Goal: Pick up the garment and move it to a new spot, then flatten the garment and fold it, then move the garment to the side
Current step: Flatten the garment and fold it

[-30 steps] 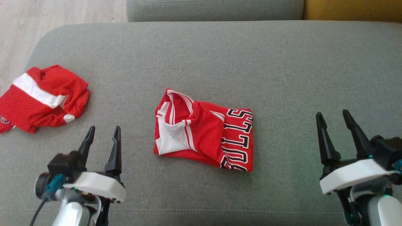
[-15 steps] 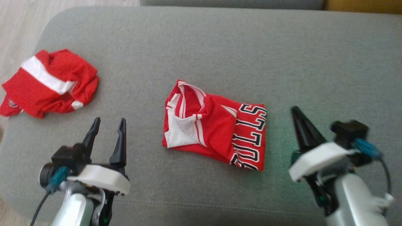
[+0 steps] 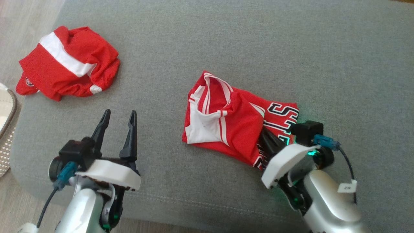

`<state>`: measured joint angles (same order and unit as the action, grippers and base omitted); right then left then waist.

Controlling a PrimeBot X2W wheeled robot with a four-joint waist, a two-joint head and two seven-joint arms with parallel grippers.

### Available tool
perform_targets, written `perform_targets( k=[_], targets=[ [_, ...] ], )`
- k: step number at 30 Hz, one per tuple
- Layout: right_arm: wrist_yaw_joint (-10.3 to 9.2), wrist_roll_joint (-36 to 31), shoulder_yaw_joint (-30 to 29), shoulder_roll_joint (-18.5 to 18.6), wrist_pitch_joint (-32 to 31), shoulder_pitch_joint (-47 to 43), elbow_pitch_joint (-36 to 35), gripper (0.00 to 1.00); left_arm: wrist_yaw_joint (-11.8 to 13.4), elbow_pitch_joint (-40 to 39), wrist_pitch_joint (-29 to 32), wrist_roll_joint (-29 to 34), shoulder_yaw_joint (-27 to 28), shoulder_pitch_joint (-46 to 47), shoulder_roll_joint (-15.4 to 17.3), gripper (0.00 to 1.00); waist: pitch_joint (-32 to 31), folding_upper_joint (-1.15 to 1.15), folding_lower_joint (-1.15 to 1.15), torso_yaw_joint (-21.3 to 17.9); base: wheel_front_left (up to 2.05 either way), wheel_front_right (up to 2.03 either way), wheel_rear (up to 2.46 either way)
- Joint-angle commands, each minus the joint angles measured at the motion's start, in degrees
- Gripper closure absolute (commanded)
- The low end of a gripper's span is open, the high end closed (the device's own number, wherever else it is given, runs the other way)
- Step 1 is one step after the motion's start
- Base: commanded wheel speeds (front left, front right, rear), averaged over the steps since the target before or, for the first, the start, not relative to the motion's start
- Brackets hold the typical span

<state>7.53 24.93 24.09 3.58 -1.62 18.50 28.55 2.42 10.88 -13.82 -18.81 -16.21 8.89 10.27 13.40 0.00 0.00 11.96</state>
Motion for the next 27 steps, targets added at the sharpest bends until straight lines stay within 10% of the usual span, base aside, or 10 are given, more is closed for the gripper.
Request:
perform_targets(
  k=[1, 13, 27],
  targets=[
    [-0.04, 0.6, 1.8, -0.7, 0.9, 2.0, -1.5, 1.0, -0.3, -1.5, -0.8, -0.5, 2.0, 2.8, 0.6, 0.0, 0.1, 0.0, 0.0, 0.0, 0.0, 0.0, 0.0],
    [-0.04, 2.5, 17.0, -0.7, 3.1, 6.3, 0.6, 1.0, -0.9, -0.8, -1.1, -0.2, 2.4, 3.3, 0.1, 0.0, 0.7, 0.0, 0.0, -0.5, 0.0, 0.0, 0.0],
    [-0.04, 2.5, 18.1, -0.7, 7.2, 8.4, 0.8, 1.0, -1.5, -0.8, -1.2, 0.4, 2.9, 3.4, -0.6, 0.0, 0.8, 0.0, 0.0, -0.7, 0.0, 0.0, 0.0]
  ],
)
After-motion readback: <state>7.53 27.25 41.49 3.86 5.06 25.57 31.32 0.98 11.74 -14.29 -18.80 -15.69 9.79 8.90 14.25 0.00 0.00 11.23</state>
